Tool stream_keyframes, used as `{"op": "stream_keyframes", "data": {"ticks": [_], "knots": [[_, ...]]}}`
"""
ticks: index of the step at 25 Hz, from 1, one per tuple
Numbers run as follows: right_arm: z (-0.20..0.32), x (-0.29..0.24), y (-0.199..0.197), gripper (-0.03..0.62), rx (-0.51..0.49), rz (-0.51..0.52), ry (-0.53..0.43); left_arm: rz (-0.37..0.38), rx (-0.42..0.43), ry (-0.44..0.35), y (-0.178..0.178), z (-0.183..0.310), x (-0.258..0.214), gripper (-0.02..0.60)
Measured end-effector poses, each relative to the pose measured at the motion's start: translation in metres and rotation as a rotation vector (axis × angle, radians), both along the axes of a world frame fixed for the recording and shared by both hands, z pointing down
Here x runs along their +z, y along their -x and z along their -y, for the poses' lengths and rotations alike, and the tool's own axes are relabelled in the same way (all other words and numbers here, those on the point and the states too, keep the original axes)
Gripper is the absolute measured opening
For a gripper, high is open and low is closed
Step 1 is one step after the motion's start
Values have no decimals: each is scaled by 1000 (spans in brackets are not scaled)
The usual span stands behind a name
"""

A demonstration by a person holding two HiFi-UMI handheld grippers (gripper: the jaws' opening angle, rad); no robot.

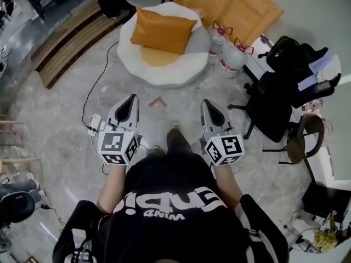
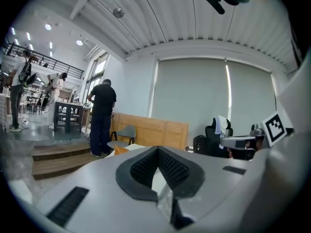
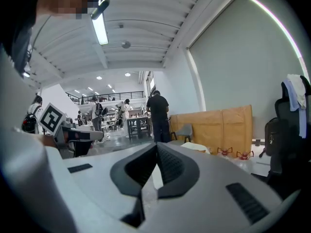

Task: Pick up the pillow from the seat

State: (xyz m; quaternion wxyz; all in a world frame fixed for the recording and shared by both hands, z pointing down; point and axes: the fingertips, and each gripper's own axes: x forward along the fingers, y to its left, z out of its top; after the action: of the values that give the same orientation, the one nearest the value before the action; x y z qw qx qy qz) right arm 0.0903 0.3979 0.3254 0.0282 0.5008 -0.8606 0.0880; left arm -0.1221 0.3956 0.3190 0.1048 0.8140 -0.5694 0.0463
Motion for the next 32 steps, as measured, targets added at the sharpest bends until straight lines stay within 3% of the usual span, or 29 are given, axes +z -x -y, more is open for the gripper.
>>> {"op": "stream_keyframes", "data": {"ticks": [16, 32], "knots": [[71, 4, -1, 21, -20, 16, 12, 24, 17, 14, -13, 67, 0, 9], [190, -7, -17, 21, -100, 32, -14, 24, -45, -15, -35, 181, -13, 9]]}}
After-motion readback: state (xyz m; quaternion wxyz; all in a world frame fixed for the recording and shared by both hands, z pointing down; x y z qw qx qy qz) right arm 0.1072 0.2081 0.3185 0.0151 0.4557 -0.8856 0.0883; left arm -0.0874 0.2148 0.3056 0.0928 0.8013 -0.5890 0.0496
